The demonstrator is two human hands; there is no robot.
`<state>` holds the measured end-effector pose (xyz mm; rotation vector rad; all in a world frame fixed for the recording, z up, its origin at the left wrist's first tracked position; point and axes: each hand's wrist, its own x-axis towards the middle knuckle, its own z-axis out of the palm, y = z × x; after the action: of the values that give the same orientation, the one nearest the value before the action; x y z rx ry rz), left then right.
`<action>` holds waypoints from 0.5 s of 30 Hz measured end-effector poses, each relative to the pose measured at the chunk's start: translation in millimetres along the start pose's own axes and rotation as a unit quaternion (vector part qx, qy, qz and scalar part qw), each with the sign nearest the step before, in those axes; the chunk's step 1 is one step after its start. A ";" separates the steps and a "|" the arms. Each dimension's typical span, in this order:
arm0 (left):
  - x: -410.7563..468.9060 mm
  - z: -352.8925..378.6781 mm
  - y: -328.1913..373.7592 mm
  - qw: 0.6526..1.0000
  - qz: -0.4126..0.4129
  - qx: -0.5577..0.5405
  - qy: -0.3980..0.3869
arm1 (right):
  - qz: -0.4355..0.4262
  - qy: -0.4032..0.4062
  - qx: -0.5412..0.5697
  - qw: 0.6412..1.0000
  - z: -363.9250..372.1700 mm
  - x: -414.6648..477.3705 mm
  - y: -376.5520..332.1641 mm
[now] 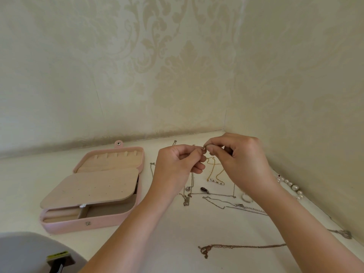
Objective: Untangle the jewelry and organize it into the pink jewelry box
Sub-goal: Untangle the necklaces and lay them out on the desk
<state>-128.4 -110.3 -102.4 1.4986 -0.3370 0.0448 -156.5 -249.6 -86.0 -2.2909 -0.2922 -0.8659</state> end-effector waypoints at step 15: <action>-8.2 3.9 -2.0 0.990 0.063 0.121 0.020 | -0.068 -0.004 -0.088 0.994 -0.2 2.2 7.9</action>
<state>-136.5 -112.8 -106.3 1.7132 -0.4041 0.2232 -151.7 -255.7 -88.4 -2.4604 -0.3945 -0.9844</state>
